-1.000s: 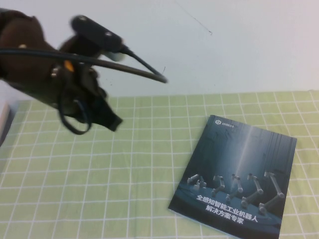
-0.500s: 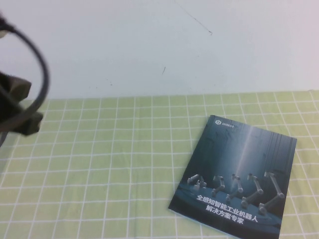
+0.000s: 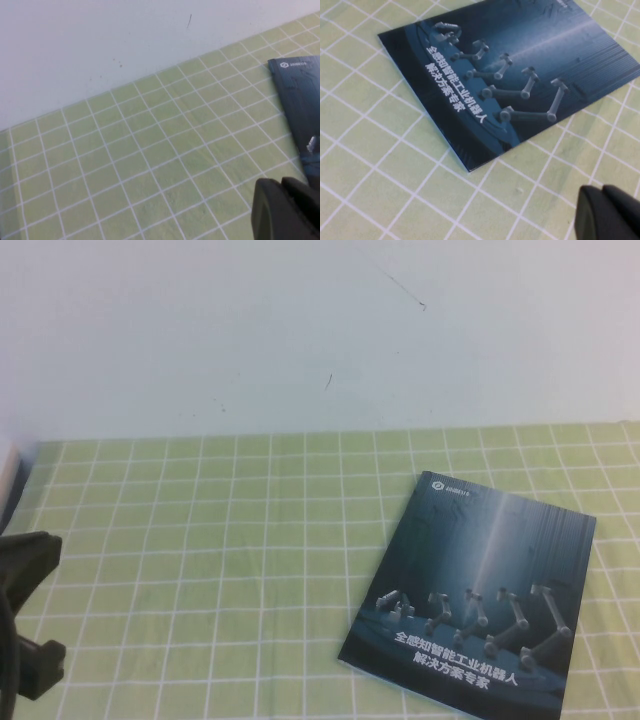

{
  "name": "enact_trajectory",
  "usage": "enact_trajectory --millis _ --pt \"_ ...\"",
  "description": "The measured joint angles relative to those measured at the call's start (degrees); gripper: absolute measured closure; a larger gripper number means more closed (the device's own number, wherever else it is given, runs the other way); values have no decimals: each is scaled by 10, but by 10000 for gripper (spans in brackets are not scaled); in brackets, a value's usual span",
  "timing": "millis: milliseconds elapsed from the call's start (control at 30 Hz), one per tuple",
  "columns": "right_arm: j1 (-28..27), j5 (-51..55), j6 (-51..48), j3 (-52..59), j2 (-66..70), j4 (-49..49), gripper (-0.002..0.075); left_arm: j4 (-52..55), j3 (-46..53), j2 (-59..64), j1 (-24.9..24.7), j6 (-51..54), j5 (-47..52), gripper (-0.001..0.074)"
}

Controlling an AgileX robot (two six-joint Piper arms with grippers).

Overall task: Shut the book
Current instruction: 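Close the open booklet and leave it lying on the table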

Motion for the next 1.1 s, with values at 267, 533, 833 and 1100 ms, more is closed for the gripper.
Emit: enact_trajectory --millis 267,533,833,1100 --pt "0 0 0 0 -1 2 729 0 5 -1 0 0 -1 738" --pt "0 0 1 0 -1 2 729 -1 6 -1 0 0 -1 738" --pt "-1 0 1 0 -1 4 729 21 16 -18 11 0 -4 738" --pt "-1 0 1 0 -1 11 729 34 138 -167 128 -3 -119 738"
